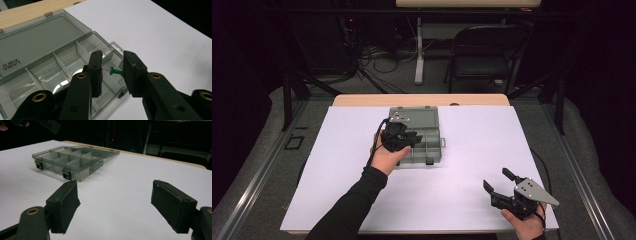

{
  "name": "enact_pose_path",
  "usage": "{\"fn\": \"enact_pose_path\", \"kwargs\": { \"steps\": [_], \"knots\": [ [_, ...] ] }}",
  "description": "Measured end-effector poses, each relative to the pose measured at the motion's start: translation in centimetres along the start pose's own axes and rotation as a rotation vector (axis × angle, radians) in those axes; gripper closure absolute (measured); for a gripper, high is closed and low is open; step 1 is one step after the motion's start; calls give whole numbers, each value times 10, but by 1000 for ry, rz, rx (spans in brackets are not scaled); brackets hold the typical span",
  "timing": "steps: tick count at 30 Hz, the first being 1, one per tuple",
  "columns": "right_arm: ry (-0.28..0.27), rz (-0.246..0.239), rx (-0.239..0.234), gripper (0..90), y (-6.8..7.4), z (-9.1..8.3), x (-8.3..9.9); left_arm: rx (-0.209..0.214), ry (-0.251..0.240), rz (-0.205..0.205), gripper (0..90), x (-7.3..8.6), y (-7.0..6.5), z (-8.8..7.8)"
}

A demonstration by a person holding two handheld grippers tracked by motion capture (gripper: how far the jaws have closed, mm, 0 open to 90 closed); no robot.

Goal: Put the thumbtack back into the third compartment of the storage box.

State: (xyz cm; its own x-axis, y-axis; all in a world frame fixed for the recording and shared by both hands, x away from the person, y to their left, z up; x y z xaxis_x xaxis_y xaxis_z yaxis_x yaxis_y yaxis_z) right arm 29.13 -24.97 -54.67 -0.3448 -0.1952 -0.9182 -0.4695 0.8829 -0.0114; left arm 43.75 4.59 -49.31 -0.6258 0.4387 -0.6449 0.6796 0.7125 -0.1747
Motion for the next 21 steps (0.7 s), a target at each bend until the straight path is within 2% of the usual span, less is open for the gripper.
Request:
{"fn": "enact_pose_path", "kwargs": {
  "steps": [9,21],
  "knots": [
    [-1,3,-2,210,0,-1,0,-23,15,-24,694,-17,8,7],
    [-1,0,-5,210,0,0,0,-65,57,-58,694,-27,20,29]
  ]
}}
Point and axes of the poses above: each handheld gripper's, and its own axes: z roughly forward along the jaws, x roughly out of its underside, y roughly to its left, the point moved 6 cm from there along z, roughly forward along the jaws, and after that the axes turned 10 degrees about y, right-handed, at the moved point
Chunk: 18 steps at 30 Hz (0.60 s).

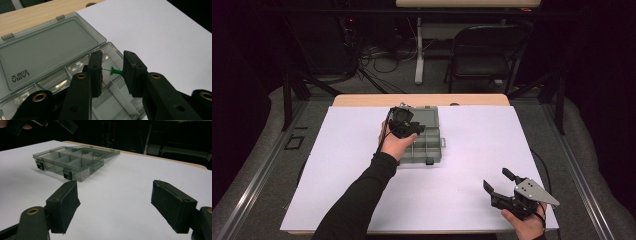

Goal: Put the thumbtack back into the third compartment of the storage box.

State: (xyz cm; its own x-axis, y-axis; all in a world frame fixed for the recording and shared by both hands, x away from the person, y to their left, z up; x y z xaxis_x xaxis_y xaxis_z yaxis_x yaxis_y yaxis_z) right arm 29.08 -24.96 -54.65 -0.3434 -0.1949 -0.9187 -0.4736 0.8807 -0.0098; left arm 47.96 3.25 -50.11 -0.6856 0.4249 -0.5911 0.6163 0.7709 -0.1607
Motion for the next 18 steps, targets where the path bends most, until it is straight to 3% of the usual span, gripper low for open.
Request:
{"fn": "enact_pose_path", "kwargs": {
  "steps": [6,18],
  "knots": [
    [0,-1,-4,210,0,0,0,-21,31,-40,694,1,9,17],
    [1,0,-8,211,1,0,0,-47,93,-67,694,7,16,44]
  ]
}}
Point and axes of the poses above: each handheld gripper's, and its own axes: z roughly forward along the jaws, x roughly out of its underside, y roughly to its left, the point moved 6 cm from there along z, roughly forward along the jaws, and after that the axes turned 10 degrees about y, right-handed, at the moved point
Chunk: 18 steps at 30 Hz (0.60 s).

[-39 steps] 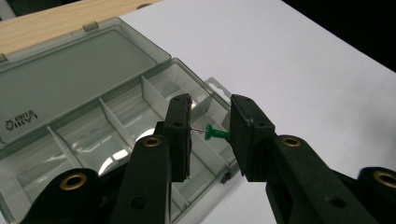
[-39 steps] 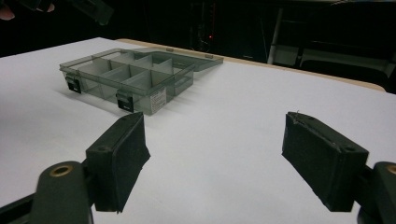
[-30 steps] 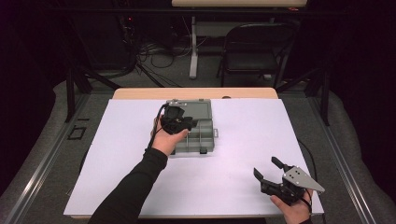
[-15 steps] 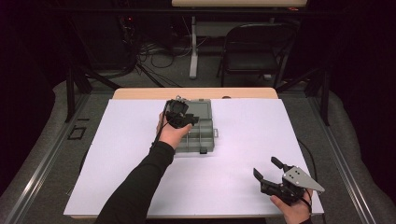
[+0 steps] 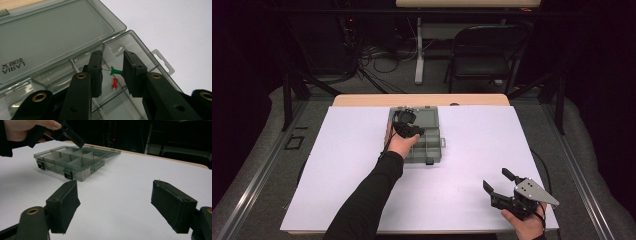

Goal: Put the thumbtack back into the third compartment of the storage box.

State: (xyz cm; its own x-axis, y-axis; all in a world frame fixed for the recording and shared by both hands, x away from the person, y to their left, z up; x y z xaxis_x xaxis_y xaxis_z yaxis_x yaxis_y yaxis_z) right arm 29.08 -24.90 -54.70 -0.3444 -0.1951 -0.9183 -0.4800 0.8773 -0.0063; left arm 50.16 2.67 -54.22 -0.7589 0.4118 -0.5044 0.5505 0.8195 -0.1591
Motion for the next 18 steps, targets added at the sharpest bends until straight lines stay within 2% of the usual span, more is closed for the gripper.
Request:
{"fn": "enact_pose_path", "kwargs": {
  "steps": [8,18],
  "knots": [
    [-1,-1,-1,210,0,0,0,-9,28,-4,694,3,1,9],
    [-1,-2,-1,210,0,0,0,-11,29,0,693,4,-1,10]
  ]
}}
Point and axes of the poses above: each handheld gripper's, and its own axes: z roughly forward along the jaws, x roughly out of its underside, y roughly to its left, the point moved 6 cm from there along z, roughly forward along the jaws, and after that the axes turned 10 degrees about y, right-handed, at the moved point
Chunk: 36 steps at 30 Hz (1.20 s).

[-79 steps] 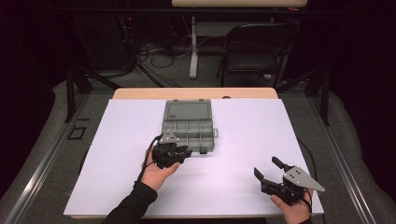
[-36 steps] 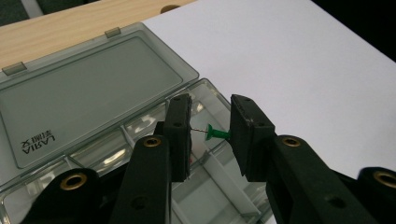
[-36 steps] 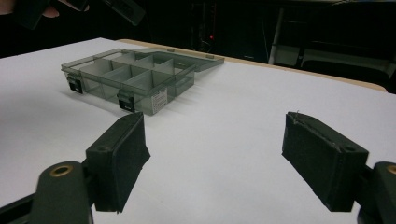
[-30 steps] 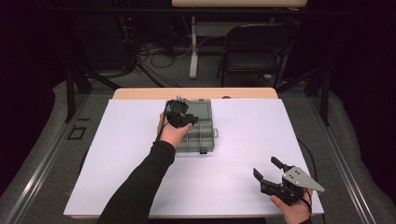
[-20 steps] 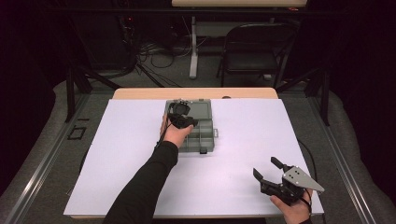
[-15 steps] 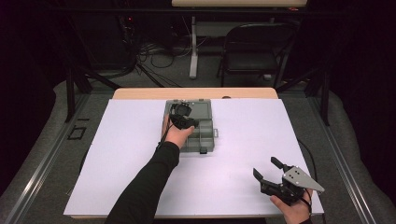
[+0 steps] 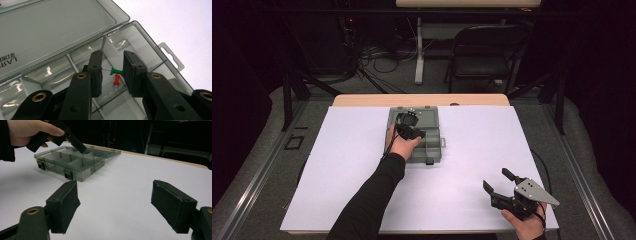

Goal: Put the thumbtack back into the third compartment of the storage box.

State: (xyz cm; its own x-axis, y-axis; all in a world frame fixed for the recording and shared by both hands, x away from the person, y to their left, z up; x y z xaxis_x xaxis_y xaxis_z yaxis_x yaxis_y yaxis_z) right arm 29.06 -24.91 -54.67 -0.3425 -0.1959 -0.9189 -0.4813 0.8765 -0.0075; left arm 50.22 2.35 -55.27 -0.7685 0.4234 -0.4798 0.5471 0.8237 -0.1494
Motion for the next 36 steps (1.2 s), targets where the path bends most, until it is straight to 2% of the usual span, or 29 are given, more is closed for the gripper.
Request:
{"fn": "enact_pose_path", "kwargs": {
  "steps": [3,13,22,24,28,30,36],
  "knots": [
    [0,1,0,210,0,0,0,-2,-9,2,679,-1,0,-1],
    [0,1,1,210,0,0,0,9,-54,15,507,-3,-2,-9],
    [1,0,7,210,0,-1,0,20,-127,58,399,1,-6,-39],
    [0,4,7,210,0,-1,0,22,-140,74,393,6,-5,-48],
    [0,6,9,210,-1,-1,0,39,-170,81,385,19,-4,-66],
    [1,6,8,210,-1,-1,0,34,-190,95,383,26,-2,-75],
    [6,0,7,210,1,-1,0,48,-239,89,370,55,12,-104]
  ]
}}
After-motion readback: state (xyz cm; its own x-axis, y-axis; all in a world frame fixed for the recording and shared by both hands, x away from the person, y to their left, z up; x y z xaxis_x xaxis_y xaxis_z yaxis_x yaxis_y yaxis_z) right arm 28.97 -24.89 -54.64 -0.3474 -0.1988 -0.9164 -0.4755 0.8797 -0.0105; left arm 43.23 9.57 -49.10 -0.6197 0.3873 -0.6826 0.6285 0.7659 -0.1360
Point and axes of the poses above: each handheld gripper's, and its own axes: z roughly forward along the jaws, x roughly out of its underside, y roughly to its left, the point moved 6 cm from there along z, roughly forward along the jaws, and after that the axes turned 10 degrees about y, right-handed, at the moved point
